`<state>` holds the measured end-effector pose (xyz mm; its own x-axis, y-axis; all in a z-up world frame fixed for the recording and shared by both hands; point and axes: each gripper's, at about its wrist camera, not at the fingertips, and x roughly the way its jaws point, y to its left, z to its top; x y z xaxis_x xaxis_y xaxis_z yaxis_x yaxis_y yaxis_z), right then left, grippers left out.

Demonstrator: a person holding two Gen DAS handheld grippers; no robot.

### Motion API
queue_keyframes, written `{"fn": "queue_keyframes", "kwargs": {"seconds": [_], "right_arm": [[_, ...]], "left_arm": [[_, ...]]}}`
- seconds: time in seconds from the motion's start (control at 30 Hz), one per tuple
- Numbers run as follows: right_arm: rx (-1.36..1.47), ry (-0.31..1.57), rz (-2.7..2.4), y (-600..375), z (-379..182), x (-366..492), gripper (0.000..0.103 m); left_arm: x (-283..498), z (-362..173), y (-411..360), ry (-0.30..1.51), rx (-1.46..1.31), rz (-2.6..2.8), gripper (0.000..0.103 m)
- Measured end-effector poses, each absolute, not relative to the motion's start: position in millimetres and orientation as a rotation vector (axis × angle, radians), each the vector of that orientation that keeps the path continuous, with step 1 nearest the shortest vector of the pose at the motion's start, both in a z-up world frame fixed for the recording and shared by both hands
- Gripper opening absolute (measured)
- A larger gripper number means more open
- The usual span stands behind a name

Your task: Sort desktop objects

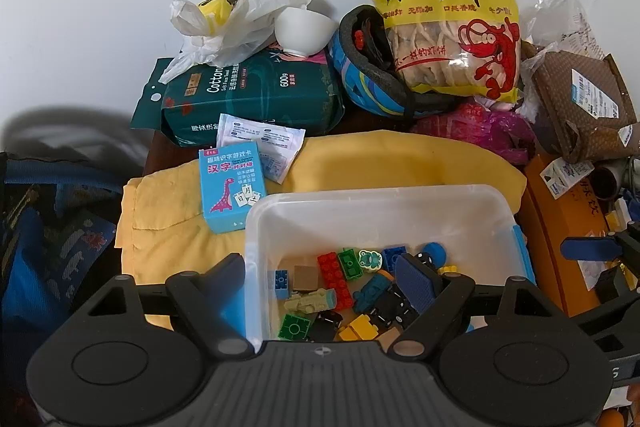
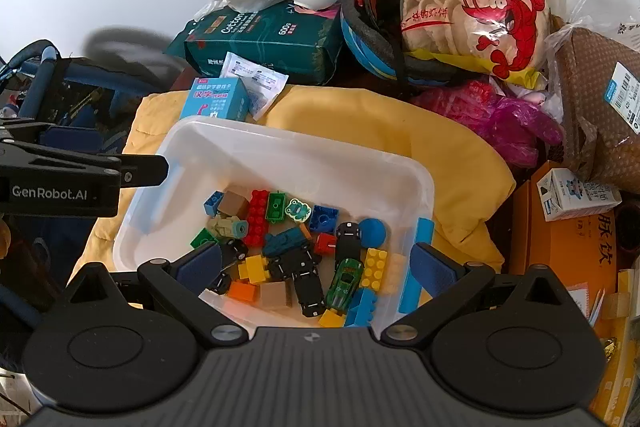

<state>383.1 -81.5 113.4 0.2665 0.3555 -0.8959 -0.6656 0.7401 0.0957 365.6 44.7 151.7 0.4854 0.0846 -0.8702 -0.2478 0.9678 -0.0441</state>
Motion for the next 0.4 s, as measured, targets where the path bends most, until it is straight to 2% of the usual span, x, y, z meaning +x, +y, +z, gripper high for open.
{"fn": "queue_keyframes", "kwargs": {"seconds": [0.4], "right_arm": [[-0.33, 1.104, 0.696, -84.7, 108.0, 381.3, 0.103]], "left_arm": [[363.7, 150.4, 44.1, 1.045, -0.162, 0.202, 0.085]]}}
